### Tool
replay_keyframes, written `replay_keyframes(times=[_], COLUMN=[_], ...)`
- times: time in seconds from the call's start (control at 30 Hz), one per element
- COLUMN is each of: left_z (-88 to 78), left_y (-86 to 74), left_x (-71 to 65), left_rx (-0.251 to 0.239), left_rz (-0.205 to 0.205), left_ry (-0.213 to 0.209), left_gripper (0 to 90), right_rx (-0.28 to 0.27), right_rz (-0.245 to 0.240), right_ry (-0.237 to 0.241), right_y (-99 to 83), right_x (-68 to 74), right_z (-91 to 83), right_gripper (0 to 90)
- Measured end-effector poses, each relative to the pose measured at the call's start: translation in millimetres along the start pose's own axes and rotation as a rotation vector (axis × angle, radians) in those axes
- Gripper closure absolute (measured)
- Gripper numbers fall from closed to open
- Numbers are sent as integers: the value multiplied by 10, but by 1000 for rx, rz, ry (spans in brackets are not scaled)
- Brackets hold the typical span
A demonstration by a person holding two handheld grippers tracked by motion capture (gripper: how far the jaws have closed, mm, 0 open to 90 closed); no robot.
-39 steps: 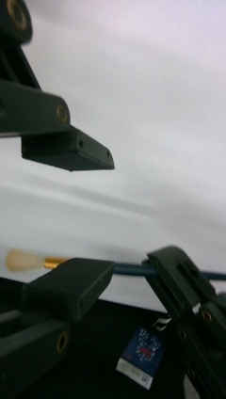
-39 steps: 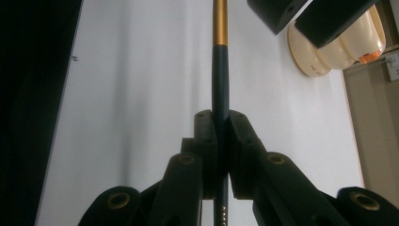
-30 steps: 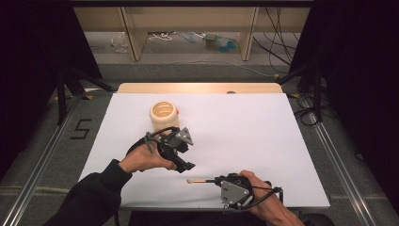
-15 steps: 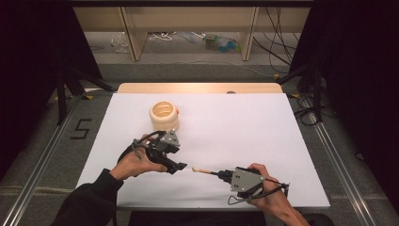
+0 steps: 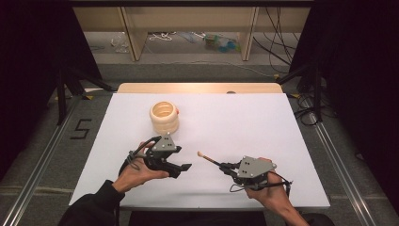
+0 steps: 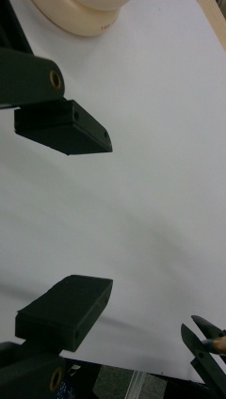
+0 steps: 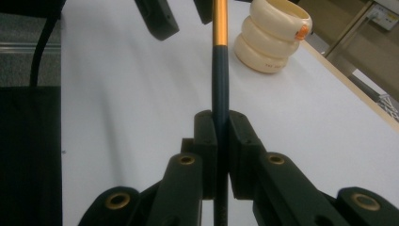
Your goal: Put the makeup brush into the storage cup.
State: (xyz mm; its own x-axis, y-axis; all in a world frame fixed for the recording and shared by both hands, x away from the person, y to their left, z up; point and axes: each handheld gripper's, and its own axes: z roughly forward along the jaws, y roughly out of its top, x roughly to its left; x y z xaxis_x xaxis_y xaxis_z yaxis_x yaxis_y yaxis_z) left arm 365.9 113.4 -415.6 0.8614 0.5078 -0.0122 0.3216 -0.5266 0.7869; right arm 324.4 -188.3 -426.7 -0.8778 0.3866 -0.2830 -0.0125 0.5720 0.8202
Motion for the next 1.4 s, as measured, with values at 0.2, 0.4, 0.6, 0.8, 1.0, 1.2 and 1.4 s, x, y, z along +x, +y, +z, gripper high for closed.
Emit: replay_keyframes(times=[0.2, 0.4, 0.6, 0.8, 1.0, 1.2, 1.4], left_z=[28, -22, -28, -33, -36, -32, -14], left_y=[-36, -5, 6, 15, 41, 50, 67], left_x=[-82, -108, -132, -171, -158, -173, -187], left_rx=[-54, -118, -162, -211, -261, -286, -324], left_rz=[-25, -62, -62, -100, -113, -134, -155], left_ry=[4, -9, -15, -10, -23, -23, -20], left_gripper=[283, 278, 268, 266, 267, 267, 276], right_rx=[-31, -54, -75, -105, -130, -160, -173], right_rz=[48, 93, 135, 188, 209, 237, 255], right_ry=[8, 17, 22, 35, 45, 55, 73], right_y=[-1, 2, 3, 16, 48, 69, 91], right_x=[-33, -43, -66, -97, -90, -78, -62], right_z=[29, 63, 118, 203, 273, 335, 381], right_gripper=[841, 841, 841, 841, 841, 841, 841])
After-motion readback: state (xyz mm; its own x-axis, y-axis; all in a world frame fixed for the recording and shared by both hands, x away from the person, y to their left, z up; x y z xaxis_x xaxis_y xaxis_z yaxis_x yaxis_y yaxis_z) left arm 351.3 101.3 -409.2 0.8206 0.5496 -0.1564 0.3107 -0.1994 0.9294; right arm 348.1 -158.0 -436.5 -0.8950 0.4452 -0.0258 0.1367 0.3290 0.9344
